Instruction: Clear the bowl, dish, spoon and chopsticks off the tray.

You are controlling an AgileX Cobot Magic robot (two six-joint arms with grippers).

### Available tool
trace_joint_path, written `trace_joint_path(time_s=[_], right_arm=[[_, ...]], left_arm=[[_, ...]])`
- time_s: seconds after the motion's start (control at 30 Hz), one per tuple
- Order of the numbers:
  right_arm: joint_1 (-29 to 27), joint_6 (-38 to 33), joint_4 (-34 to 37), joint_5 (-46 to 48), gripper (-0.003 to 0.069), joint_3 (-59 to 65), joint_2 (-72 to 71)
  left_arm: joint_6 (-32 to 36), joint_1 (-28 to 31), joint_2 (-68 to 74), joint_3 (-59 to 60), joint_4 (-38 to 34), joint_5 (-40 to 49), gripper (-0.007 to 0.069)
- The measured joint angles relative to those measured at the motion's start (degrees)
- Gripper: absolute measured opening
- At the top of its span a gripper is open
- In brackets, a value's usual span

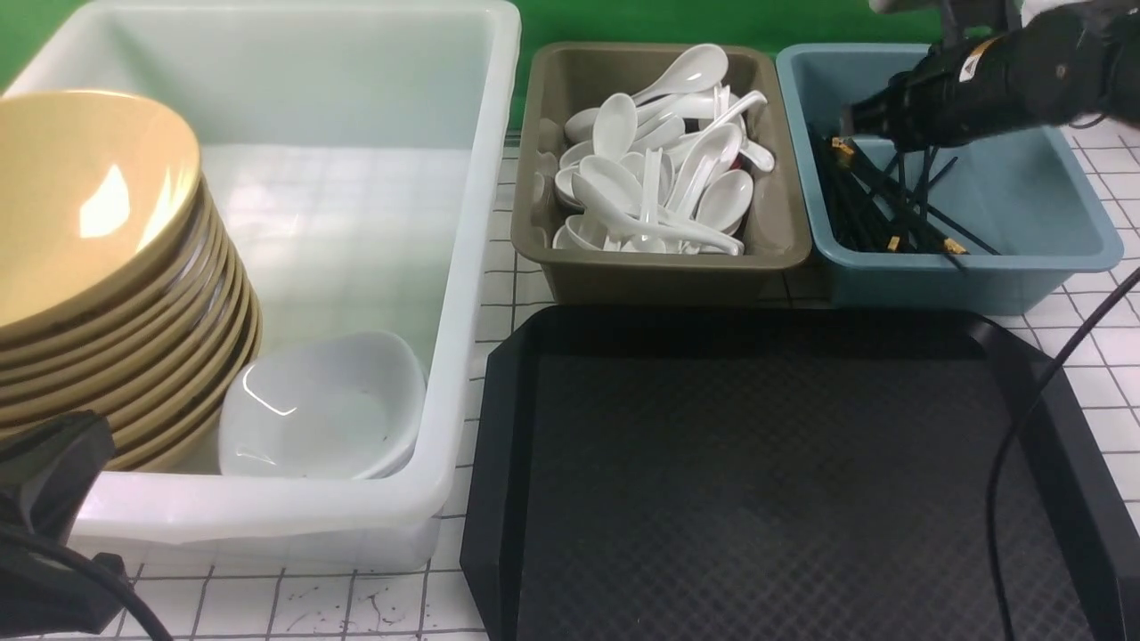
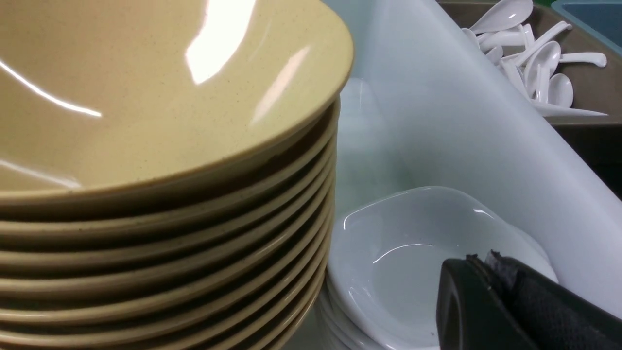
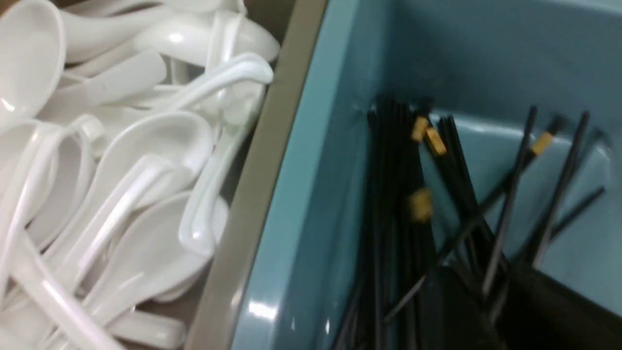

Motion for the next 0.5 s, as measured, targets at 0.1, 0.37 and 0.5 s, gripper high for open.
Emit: trace_joint_path(time_s=[0.1,0.37,0.5], right_arm=[[0.0,-1.62,0.0,5.6,0.0269,-1.85,-3.48],[0.06,-9.76,0.56,8.01,0.0118,2.75,-30.69],[0.95,-10.1,1.05,1.84,0.0038,15.63,-46.67]], left_arm=[[0.0,0.0,0.0,0.0,0.0,0.04,-0.0012],[0.0,0.0,0.0,0.0,0.0,0.04,-0.0012],[0.0,0.0,0.0,0.0,0.0,0.04,-0.0012]])
